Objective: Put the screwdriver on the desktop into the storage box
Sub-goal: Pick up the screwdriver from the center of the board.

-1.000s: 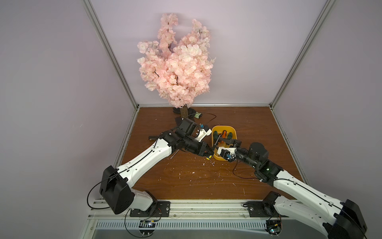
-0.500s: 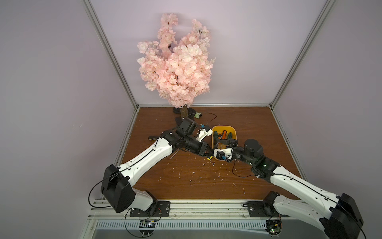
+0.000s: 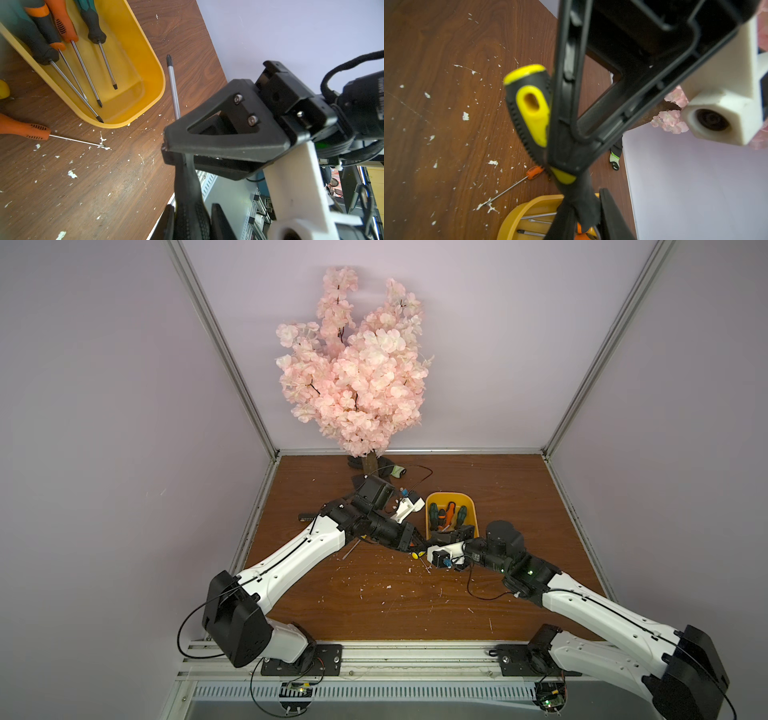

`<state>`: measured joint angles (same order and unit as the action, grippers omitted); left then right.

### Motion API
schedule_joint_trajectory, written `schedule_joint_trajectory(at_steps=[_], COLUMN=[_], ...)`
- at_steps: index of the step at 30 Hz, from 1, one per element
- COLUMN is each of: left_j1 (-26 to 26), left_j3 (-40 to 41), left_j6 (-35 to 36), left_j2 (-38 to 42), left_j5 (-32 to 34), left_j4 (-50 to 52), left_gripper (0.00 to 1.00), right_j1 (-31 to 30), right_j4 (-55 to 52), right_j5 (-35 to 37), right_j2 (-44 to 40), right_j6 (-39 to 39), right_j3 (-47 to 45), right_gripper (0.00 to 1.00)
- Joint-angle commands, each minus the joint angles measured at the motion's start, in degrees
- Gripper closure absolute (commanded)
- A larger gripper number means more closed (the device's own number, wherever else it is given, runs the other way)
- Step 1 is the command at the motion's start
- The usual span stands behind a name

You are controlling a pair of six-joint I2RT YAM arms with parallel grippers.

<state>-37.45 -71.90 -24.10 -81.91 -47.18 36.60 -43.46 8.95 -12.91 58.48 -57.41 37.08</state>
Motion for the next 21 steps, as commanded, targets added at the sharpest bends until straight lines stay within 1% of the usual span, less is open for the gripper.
schedule_joint_trajectory(at_steps=[1,2,3,5,7,10,11,14,15,16,21], left_j1=[1.15,1.75,2.56,4.46,6.5,9.8,10.86,14.23,15.02,15.13,15.14], left_j3=[-1.58,-1.5,-1.36,-0.89,-0.48,0.56,1.53,5.32,7.06,8.33,13.15], left_j6=[1.33,1.15,0.91,0.33,-0.46,-2.15,-3.04,-5.4,-6.29,-6.86,-9.67], left_j2=[0.38,0.64,0.98,1.93,3.26,5.97,7.09,10.45,11.56,12.4,14.59], left_j5=[1.49,1.96,2.7,3.96,6.3,9.48,10.16,10.43,10.64,10.78,11.3], left_j4=[-0.93,-0.98,-0.94,-1.0,-1.0,-2.05,-3.12,-6.64,-8.1,-9.18,-12.6], left_gripper=[0.79,0.67,0.6,0.57,0.5,0.47,0.44,0.42,0.41,0.41,0.4], right_j1=[-0.75,-0.75,-0.75,-0.76,-0.75,-0.51,-0.4,-0.09,0.09,0.44,4.39], right_j4=[2.21,2.04,1.65,1.61,2.04,2.48,2.29,2.98,2.96,2.72,-0.58], right_j5=[-0.79,-0.17,0.3,1.92,3.95,7.94,9.29,14.76,15.61,16.01,17.34], right_j2=[-0.33,-0.08,0.22,0.62,0.84,1.9,2.52,4.48,5.02,5.6,10.46], right_j6=[5.17,5.8,6.56,8.26,10.02,14.84,16.74,23.16,25.15,27.02,43.79], right_j3=[2.95,3.15,3.32,3.42,3.26,3.81,4.15,4.81,5.08,5.49,9.96], right_gripper=[0.93,0.94,0.95,0.98,0.99,1.0,1.0,1.0,1.0,1.0,1.0])
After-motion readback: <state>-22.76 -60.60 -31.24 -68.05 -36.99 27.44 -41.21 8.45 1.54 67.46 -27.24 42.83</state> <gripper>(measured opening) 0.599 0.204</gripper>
